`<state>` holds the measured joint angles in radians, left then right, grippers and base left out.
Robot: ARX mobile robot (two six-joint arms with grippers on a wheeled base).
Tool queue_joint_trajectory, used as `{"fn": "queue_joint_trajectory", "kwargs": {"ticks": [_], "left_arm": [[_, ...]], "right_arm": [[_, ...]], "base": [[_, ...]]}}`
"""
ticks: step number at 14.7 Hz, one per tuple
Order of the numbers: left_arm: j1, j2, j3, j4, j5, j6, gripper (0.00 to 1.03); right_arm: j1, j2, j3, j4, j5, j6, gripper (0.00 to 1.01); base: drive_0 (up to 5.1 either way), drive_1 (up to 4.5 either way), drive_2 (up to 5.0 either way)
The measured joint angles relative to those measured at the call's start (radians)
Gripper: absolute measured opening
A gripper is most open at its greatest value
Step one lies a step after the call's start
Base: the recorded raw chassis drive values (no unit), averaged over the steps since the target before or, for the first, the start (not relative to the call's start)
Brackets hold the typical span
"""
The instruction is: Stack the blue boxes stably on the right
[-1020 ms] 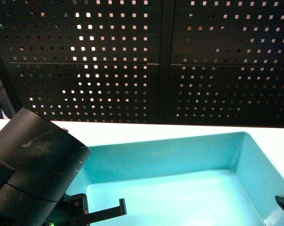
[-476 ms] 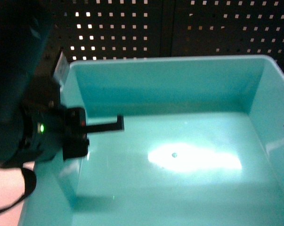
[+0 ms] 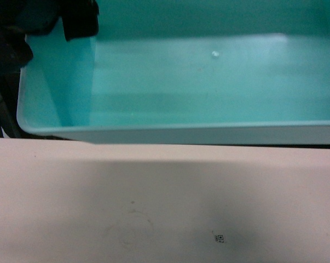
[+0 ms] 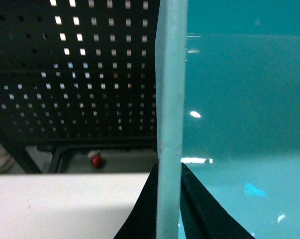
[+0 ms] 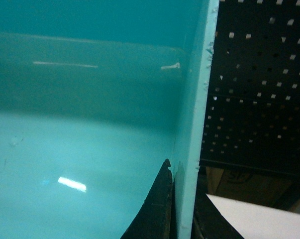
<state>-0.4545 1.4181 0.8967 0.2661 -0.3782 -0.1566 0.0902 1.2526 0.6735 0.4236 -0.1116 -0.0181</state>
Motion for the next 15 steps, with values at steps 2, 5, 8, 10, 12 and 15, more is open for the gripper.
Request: {"fn": "queue_joint_trajectory", "kwargs": {"ticks": [2,5,8,10,12,15], "left_arm": [[0.006,-0.045,-0.055,0.098,0.016,0.042,0.08],[0.014,-0.094,-0.127,0.140,0.019,0.044,0.08],[0.015,-0.095,-0.127,0.139,0.019,0.045,0.08],[0.016,-0.095,-0.127,0.138,0.019,0.045,0.08],[0.016,-0.095,-0.127,0.139,0.019,0.045,0.08],[0.016,-0.095,-0.127,0.139,0.019,0.045,0.08]], "right_arm": [[-0.005,-0.033,-0.010,0.031,-0.016,0.003,0.02],[-0.007,-0.057,-0.032,0.042,-0.043,0.015,0.02],[-0.007,-0.057,-0.032,0.042,-0.043,0.018,0.02],[-0.007,-0.057,-0.032,0.041,-0.043,0.019,0.02],[-0.007,-0.057,-0.032,0.041,-0.043,0.019,0.02],[-0.007,-0.057,-0.032,0.041,-0.043,0.019,0.02]], "base": [[0.0,0.00,0.0],[0.0,0.00,0.0],[-1.3,-1.33,-1.3],[-1.8,-1.78,-1.8],[-1.5,-1.47,-1.5],[-1.5,-1.45,-1.5]]}}
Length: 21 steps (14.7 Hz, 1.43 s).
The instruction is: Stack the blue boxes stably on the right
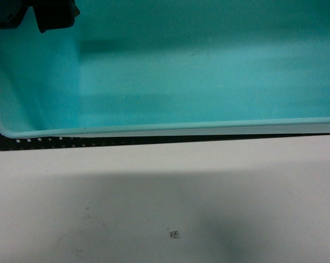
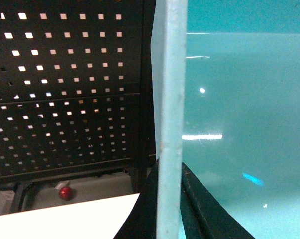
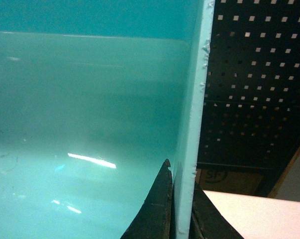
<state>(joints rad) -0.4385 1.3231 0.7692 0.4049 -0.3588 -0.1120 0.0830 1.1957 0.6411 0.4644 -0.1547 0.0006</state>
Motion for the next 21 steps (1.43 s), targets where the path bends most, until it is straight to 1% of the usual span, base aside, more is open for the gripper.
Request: {"fn": "queue_joint_trajectory", "kwargs": {"ticks": [21], "left_arm": [[0.000,0.000,0.000,0.000,0.000,0.000,0.08]], "right_arm": [[0.000,0.000,0.000,0.000,0.000,0.000,0.02]], "base": [[-1.5,-1.47,-1.5]]}}
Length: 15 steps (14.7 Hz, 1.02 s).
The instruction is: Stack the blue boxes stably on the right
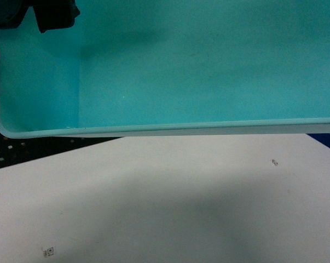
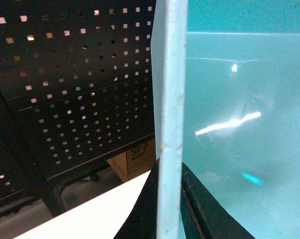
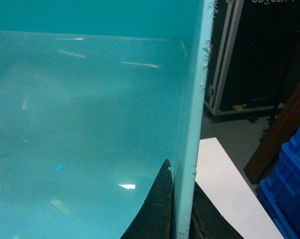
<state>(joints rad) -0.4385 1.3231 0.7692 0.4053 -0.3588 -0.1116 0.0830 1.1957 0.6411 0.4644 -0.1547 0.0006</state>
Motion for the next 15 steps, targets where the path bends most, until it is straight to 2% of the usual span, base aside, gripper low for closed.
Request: {"fn": "queue_joint_trajectory", "kwargs": {"ticks": [15], "left_arm": [[0.000,0.000,0.000,0.000,0.000,0.001,0.08]], "right_arm": [[0.000,0.000,0.000,0.000,0.000,0.000,0.02]], "base": [[-1.4,-1.41,-1.4]]}}
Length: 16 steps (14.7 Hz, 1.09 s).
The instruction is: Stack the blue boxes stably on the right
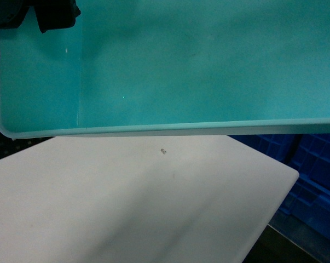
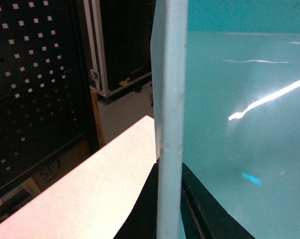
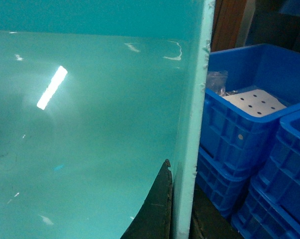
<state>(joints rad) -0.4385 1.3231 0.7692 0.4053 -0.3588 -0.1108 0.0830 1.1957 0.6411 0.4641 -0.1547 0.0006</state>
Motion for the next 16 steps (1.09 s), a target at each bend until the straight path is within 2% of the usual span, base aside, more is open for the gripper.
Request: {"fn": "queue_joint_trajectory", "kwargs": {"ticks": [16], "left_arm": [[0.000,0.000,0.000,0.000,0.000,0.003,0.08]], "right_arm": [[0.000,0.000,0.000,0.000,0.000,0.000,0.02]], "base": [[-1.3,-1.28,-1.3]]}}
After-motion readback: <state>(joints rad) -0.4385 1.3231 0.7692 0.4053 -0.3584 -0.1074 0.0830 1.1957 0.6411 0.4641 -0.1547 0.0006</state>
